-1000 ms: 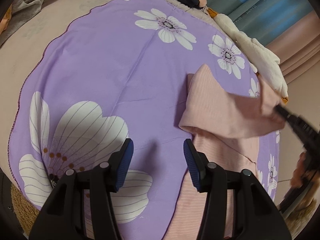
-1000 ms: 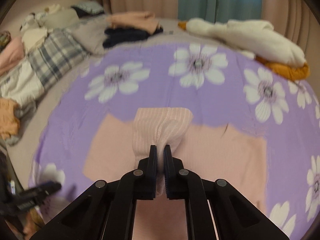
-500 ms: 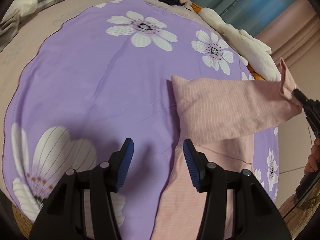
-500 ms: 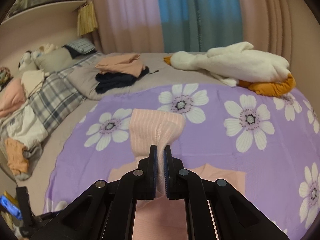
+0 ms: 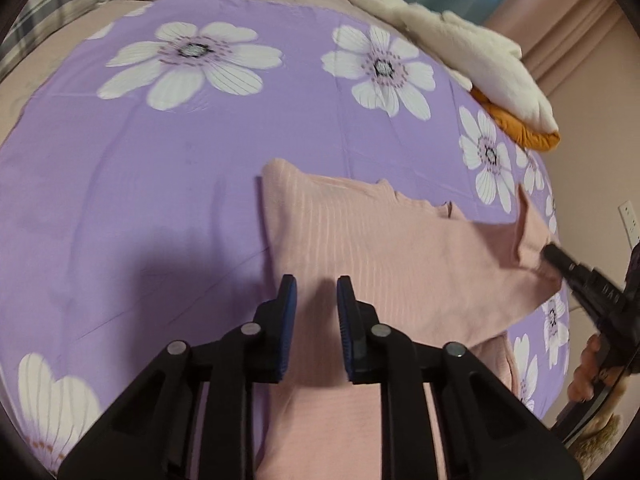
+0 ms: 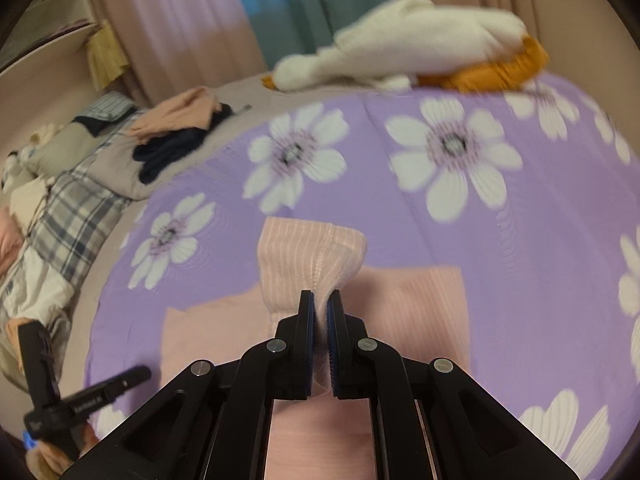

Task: Fold small clothes
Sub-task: 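Lift the held side and fold it over the body with the right gripper, then lower the folded side and open the right gripper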

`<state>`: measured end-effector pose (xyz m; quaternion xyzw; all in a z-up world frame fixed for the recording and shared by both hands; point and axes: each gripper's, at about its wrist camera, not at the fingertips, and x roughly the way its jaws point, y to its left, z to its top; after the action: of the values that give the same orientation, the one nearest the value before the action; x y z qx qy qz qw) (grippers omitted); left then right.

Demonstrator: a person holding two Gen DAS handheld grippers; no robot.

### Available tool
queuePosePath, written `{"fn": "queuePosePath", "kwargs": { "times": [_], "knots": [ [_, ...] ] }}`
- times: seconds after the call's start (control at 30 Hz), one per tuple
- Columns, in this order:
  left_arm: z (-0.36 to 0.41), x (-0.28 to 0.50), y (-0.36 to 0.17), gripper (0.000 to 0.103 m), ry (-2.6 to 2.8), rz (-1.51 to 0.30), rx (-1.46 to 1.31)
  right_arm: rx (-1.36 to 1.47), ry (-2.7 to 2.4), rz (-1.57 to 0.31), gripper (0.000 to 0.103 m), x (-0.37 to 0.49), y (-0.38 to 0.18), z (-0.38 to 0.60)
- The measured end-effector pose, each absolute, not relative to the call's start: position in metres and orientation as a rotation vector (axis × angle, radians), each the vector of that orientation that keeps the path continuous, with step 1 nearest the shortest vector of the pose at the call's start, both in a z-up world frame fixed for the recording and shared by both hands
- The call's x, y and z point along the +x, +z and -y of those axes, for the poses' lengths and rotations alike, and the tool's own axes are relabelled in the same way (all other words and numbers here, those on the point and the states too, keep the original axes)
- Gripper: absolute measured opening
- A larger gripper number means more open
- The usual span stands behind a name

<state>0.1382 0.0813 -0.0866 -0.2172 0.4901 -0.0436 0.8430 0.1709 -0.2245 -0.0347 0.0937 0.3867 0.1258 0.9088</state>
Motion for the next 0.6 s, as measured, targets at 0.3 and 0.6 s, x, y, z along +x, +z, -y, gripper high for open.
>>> {"fn": "queuePosePath", "kwargs": {
  "times": [0.3, 0.6],
  "knots": [
    [-0.063, 0.153, -0.118, 0.016, -0.050, -1.100, -0.347, 0.270, 0.216, -0.933, 0.007, 0.177, -0.094, 0.252],
    [-0.066, 0.152, -0.126, 0.018, -0.054, -1.091, -0.368, 0.278, 0.165, -0.982, 0.008, 0.173, -0.114, 0.265]
  ]
}}
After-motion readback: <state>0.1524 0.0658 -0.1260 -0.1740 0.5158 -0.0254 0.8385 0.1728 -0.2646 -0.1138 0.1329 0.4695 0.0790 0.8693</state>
